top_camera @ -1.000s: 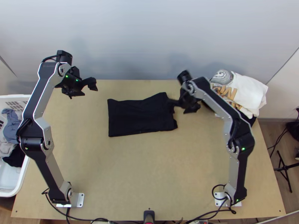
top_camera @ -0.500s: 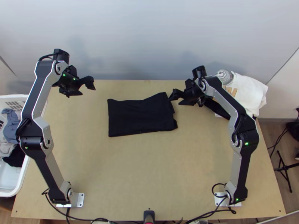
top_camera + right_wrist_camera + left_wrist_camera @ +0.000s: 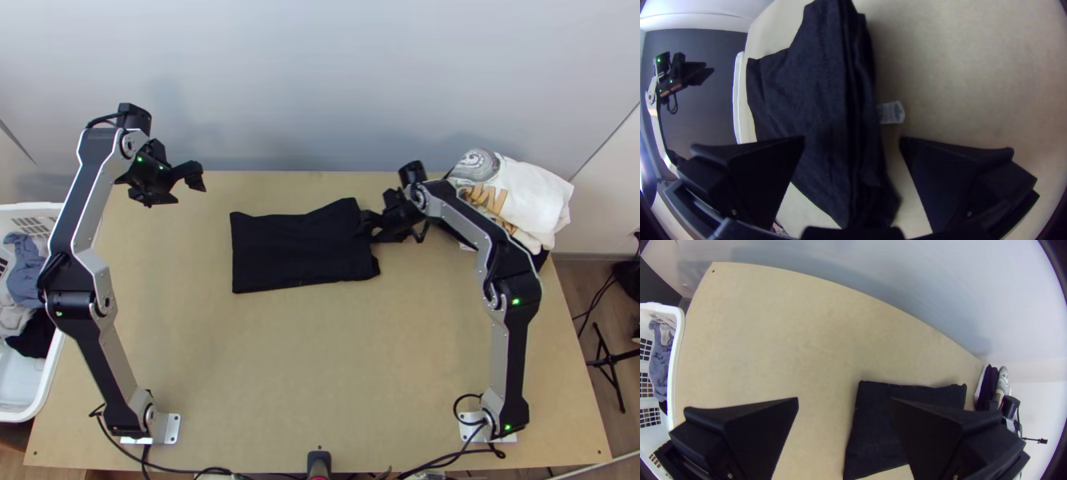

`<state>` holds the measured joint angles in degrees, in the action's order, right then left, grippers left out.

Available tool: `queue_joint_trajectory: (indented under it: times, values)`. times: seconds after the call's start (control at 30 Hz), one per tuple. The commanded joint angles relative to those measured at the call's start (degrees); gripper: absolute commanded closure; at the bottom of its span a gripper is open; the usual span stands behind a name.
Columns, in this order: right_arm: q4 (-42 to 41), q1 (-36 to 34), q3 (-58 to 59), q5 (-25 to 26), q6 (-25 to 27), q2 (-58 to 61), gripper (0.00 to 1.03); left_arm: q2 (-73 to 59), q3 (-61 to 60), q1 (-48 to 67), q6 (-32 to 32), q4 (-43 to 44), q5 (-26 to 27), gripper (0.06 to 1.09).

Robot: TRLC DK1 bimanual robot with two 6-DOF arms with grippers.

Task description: Fold the t-shirt

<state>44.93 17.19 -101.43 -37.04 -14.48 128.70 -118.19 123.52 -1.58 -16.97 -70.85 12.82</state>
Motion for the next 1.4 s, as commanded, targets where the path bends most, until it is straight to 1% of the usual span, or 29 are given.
queue_joint_trajectory:
  times: [0.0, 0.07, 0.2, 0.23, 0.27, 0.3, 0.33, 0.37, 0.4, 0.5, 0.67, 0.8, 0.87, 1.1, 1.27, 1.37]
  values:
    - [-2.39, 6.1, 0.53, 0.21, -0.37, 1.9, 0.04, -0.72, 1.02, 0.62, -0.61, 0.01, -0.25, 0.1]
    - [-4.41, 8.83, -0.35, 0.3, -1.52, 2.34, 0.04, -0.9, 1.02, 0.62, -0.69, 0.01, -0.34, 0.1]
    - [-4.59, 11.99, -4.31, 0.39, -2.48, 3.31, 0.04, -0.72, 1.02, 0.53, -0.69, -0.08, -0.51, 0.1]
    - [-4.59, 12.08, -5.18, 0.39, -3.1, 3.31, 0.08, -0.64, 1.02, 0.53, -0.61, -0.08, -0.69, 0.1]
    - [-4.59, 11.99, -5.8, 0.3, -3.8, 3.22, 0.17, -0.46, 1.02, 0.53, -0.52, -0.08, -0.78, 0.1]
    - [-4.59, 11.64, -6.24, 0.3, -4.24, 2.69, 0.35, -0.37, 1.02, 0.35, -0.52, -0.17, -0.78, 0.1]
    - [-4.59, 11.11, -6.85, 0.3, -5.65, 1.9, 0.66, -0.37, 1.02, 0.18, -0.43, -0.17, -0.78, 0.1]
    - [-4.67, 10.23, -7.21, 0.3, -7.05, 1.02, 1.0, -0.37, 1.02, 0.09, -0.43, -0.17, -0.78, 0.1]
    - [-4.67, 9.53, -7.21, 0.21, -7.93, -0.47, 1.0, -0.2, 1.02, 0.0, -0.43, -0.17, -0.78, 0.1]
    - [-4.67, 7.77, -4.83, -0.32, -8.02, -6.98, 1.0, -0.11, 1.02, -0.17, -0.25, -0.17, -0.78, 0.1]
    - [-4.41, 2.85, -4.22, -7.08, -11.89, -16.56, 1.0, -0.11, 0.93, -0.61, -0.08, -0.17, -0.78, 0.1]
    - [-4.5, -1.28, -4.66, -7.52, -14.17, -22.8, 1.0, 0.24, 0.66, -0.61, 0.18, -0.25, -0.78, 0.1]
    - [-4.59, -3.66, -5.01, -7.52, -14.44, -24.99, 1.0, 0.42, 0.66, -0.61, 0.18, -0.25, -0.78, 0.1]
    - [-5.64, -14.47, -10.02, -7.52, -16.72, -26.14, 1.0, 0.59, 0.23, -0.44, 0.18, -0.25, -0.69, 0.1]
    - [-9.24, -20.0, -13.8, -8.23, -19.09, -24.38, 1.0, 0.51, 0.23, 0.09, 0.18, -0.25, -0.69, 0.1]
    - [-10.65, -22.64, -18.02, -8.67, -21.29, -22.18, 1.0, 0.15, 0.23, 0.18, 0.18, -0.25, -0.69, 0.1]
